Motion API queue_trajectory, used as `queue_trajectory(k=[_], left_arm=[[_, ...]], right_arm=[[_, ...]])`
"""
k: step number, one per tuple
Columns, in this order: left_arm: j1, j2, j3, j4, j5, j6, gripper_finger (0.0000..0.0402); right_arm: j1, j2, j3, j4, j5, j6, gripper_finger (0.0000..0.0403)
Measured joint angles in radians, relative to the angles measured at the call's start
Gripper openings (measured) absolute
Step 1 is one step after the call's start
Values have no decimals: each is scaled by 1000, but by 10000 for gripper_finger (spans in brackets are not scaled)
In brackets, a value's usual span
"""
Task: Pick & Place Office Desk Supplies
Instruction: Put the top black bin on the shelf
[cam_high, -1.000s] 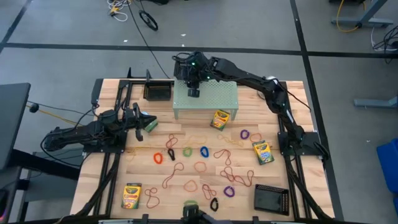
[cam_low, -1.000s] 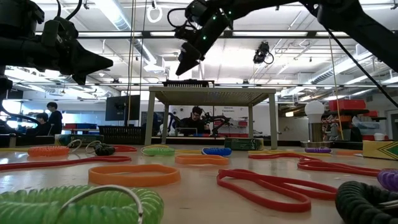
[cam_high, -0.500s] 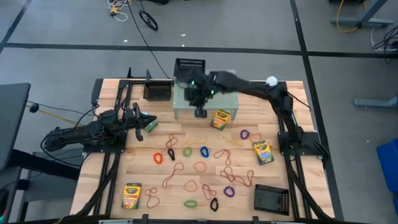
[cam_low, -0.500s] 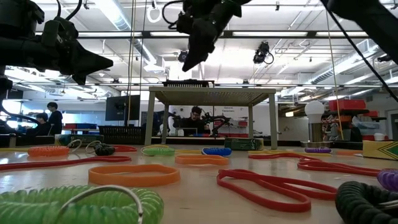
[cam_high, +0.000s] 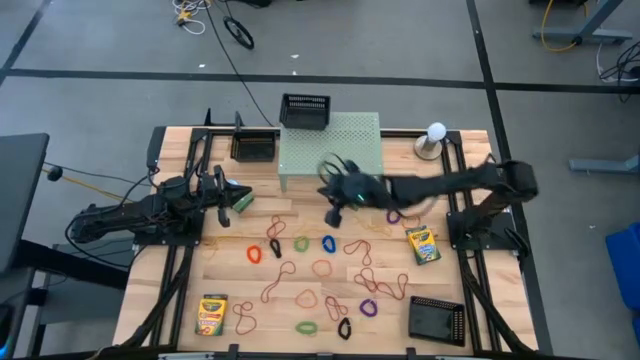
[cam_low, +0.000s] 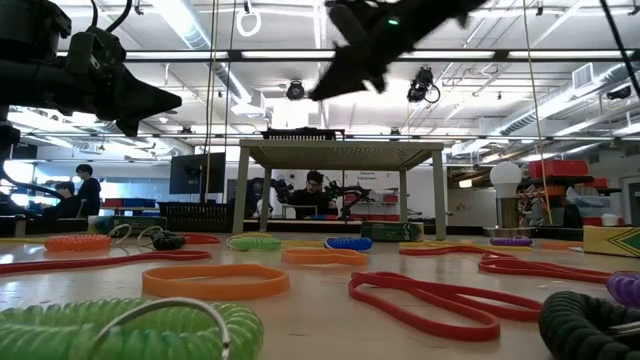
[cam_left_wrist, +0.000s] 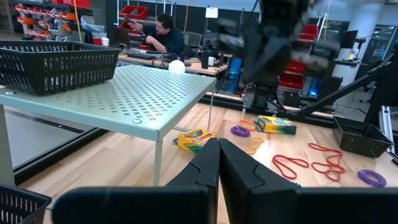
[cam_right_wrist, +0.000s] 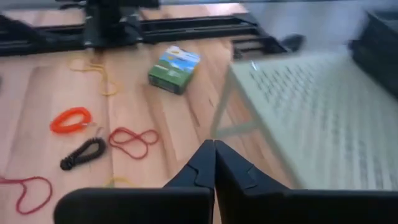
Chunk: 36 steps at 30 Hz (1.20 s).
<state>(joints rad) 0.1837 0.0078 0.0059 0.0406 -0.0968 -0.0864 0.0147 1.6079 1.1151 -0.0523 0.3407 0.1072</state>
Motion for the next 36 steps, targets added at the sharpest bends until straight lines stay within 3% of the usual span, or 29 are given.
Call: queue_trajectory(k=[5, 10, 15, 23, 28, 32, 36], left_arm=[[0, 0, 0, 105, -2, 57, 11], [0, 1, 0, 223, 3, 68, 11], [-1, 1, 0, 304, 30, 13, 11], [0, 5, 0, 362, 25, -250, 11], [0, 8, 3, 432, 75, -257, 6], [1, 35, 69, 362, 17, -211, 12], [21, 106, 272, -57, -47, -97, 30]], right_arm=[[104, -116, -236, 196, 188, 107, 11], [138, -162, -357, 294, 254, 124, 7], [97, -166, -376, 298, 260, 81, 11], [39, -165, -376, 340, 258, 45, 9], [65, -165, -376, 340, 258, 42, 9], [83, -166, -376, 340, 260, 83, 9], [106, -182, -376, 334, 318, 106, 9]])
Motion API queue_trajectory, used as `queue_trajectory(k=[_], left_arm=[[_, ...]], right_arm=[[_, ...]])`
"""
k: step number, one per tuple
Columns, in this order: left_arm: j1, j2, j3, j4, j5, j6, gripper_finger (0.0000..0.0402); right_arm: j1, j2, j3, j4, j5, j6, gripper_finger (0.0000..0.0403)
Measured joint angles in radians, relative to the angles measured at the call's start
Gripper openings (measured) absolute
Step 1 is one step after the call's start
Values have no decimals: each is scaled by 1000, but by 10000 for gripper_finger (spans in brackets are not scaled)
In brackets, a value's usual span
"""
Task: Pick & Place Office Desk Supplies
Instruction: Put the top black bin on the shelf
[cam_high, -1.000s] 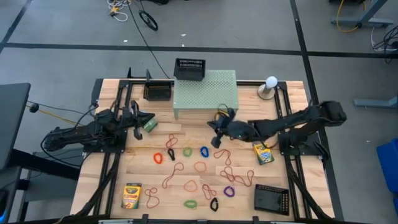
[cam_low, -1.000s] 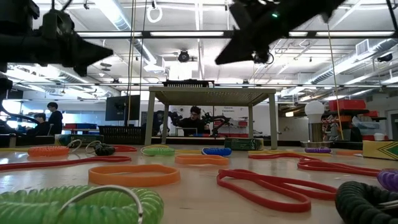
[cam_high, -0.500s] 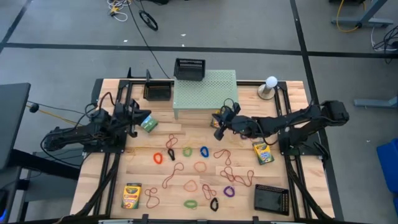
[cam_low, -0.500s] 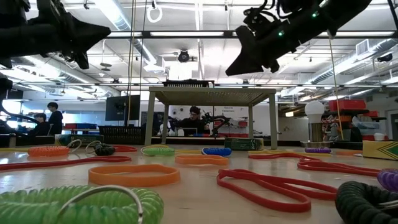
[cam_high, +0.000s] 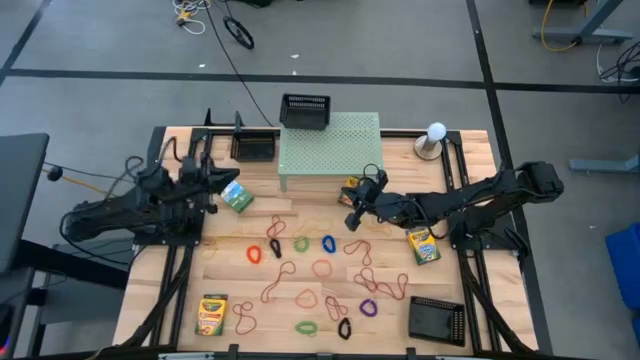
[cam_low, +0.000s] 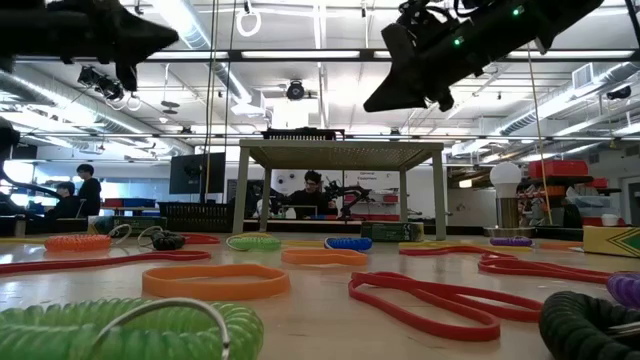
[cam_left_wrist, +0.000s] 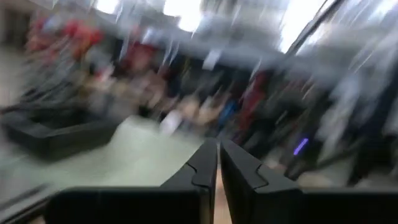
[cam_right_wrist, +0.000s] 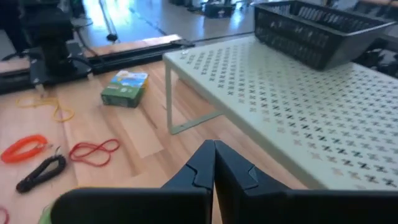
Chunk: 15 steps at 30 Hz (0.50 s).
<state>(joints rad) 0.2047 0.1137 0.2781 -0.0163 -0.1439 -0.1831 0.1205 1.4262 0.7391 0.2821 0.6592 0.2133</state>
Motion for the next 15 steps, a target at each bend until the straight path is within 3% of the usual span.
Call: queue_trajectory(k=[4, 7, 11, 15], left_arm=[[39, 151, 205, -368, -154, 97, 9], [94, 291, 307, -543, -175, 110, 6], [186, 477, 332, -619, -134, 175, 14], [305, 648, 336, -619, -72, 316, 60]], right_arm=[[14, -29, 0, -5, 21, -24, 9], [20, -42, 0, -4, 21, -43, 9], [23, -48, 0, -3, 21, -75, 9], [23, -48, 0, -4, 21, -90, 9]])
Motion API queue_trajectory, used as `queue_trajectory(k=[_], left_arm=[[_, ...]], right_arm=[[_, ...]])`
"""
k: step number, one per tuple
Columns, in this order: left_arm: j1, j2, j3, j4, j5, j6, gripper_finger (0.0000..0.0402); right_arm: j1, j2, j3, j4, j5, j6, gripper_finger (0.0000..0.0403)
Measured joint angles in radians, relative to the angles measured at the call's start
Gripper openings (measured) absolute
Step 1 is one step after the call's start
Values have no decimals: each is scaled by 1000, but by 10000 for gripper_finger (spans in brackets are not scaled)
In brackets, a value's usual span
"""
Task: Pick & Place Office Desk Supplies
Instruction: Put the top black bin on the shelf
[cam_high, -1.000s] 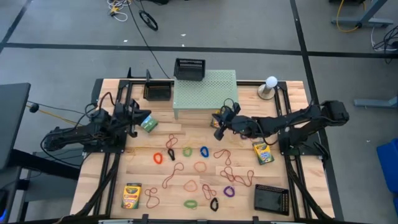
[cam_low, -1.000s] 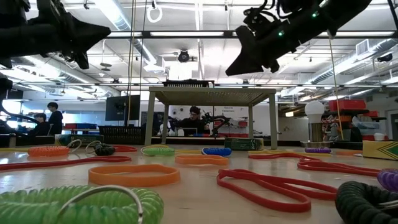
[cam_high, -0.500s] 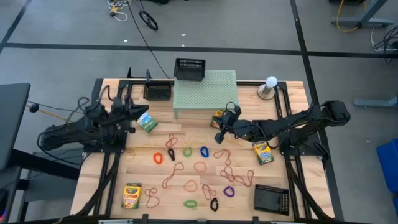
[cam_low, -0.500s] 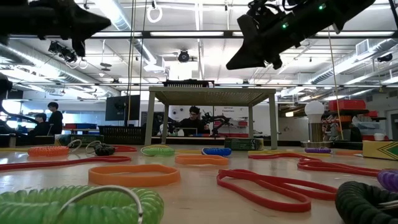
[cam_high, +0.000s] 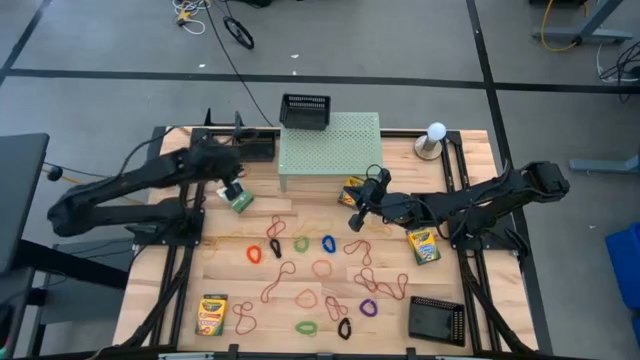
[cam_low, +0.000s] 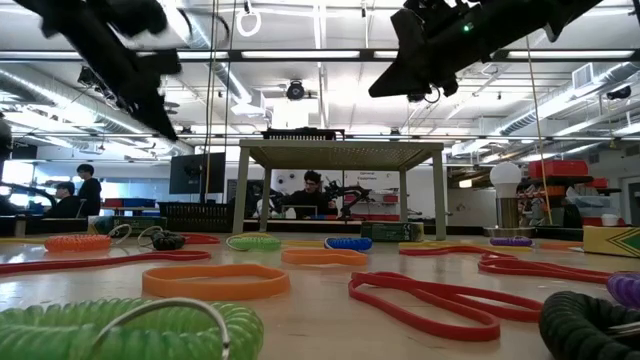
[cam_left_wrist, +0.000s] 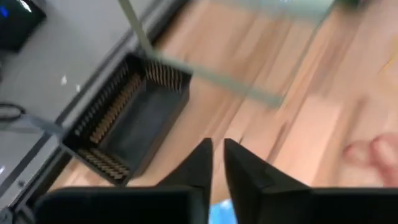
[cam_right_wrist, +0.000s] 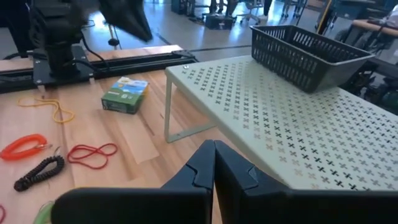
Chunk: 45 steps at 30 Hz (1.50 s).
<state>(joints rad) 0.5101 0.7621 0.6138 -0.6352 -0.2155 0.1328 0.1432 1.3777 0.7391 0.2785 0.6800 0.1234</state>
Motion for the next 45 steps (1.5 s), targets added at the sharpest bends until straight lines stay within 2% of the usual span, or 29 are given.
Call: queue_trajectory(k=[6, 10, 13, 17, 22, 25, 30, 34, 35, 40, 45], left_arm=[[185, 198, 17, 52, 94, 167, 150], [229, 296, 18, 147, 142, 211, 201], [237, 360, 19, 236, 111, 282, 224], [240, 459, 18, 333, 55, 376, 228], [257, 564, 18, 353, -4, 419, 210], [263, 603, 18, 353, -22, 432, 185], [248, 619, 34, 321, -91, 434, 108], [249, 613, 71, 248, -99, 429, 26], [250, 613, 83, 223, -102, 425, 17], [244, 548, 128, 72, -100, 407, 17], [220, 395, 176, -156, -101, 342, 16]], right_arm=[[14, 0, 0, -1, 0, -16, 9], [18, 0, 0, -5, 0, -24, 9], [18, 0, 0, -5, 0, -27, 9], [18, 0, 0, -6, 0, -35, 9], [18, 0, 0, -17, 0, -35, 9], [18, 0, 0, -17, 0, -35, 9], [24, 0, 0, -17, 0, -40, 9], [40, 0, 0, -14, -1, -54, 9], [42, 1, 0, -11, -1, -57, 9], [52, 1, 0, 0, -1, -61, 9], [57, 1, 0, 0, -1, -60, 9]])
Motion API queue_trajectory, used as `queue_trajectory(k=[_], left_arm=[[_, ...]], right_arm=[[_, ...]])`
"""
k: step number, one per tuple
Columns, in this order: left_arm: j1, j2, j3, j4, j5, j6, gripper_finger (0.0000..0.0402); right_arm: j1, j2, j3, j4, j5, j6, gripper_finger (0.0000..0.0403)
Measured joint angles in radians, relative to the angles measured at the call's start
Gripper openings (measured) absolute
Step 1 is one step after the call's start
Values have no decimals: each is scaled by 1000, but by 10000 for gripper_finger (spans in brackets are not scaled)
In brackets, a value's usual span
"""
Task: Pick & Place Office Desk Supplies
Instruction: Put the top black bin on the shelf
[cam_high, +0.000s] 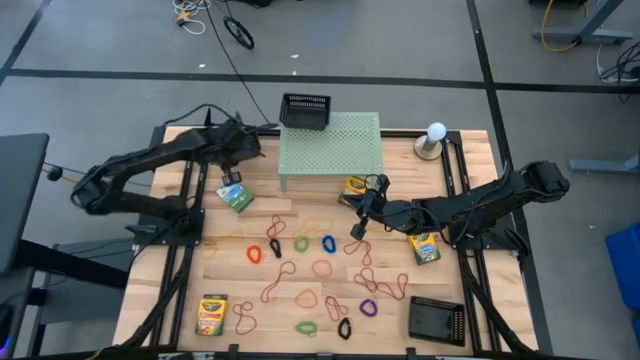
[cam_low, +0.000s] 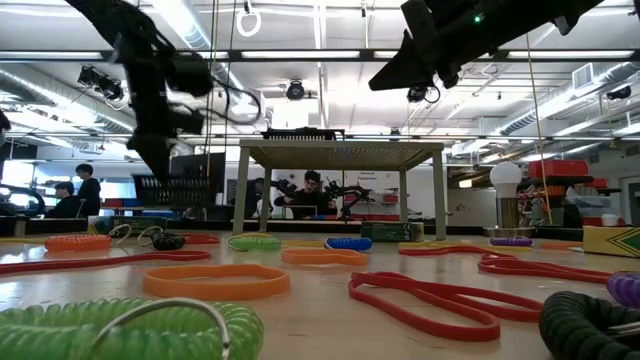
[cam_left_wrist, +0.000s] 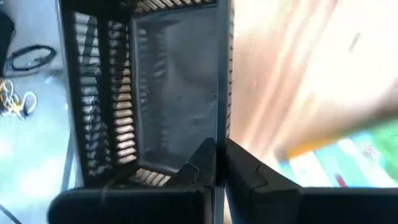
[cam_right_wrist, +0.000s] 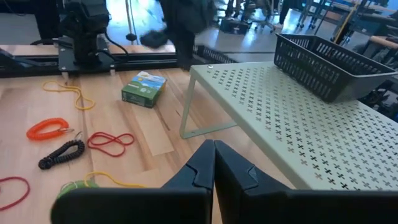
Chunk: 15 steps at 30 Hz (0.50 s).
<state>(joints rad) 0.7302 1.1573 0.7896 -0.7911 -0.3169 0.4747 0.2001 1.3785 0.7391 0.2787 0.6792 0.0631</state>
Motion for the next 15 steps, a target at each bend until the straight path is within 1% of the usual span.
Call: queue_trajectory(k=[4, 8, 11, 15], left_arm=[[-43, -151, 49, -167, 3, -97, 17], [-132, -298, 110, -289, 3, -185, 17], [-225, -389, 153, -318, 27, -247, 17], [-368, -484, 196, -278, 137, -309, 17]], right_arm=[[0, 0, 0, 0, 0, 0, 9], [0, 0, 0, 1, 0, 0, 9], [0, 0, 0, 1, 0, 1, 9], [0, 0, 0, 2, 0, 3, 9]])
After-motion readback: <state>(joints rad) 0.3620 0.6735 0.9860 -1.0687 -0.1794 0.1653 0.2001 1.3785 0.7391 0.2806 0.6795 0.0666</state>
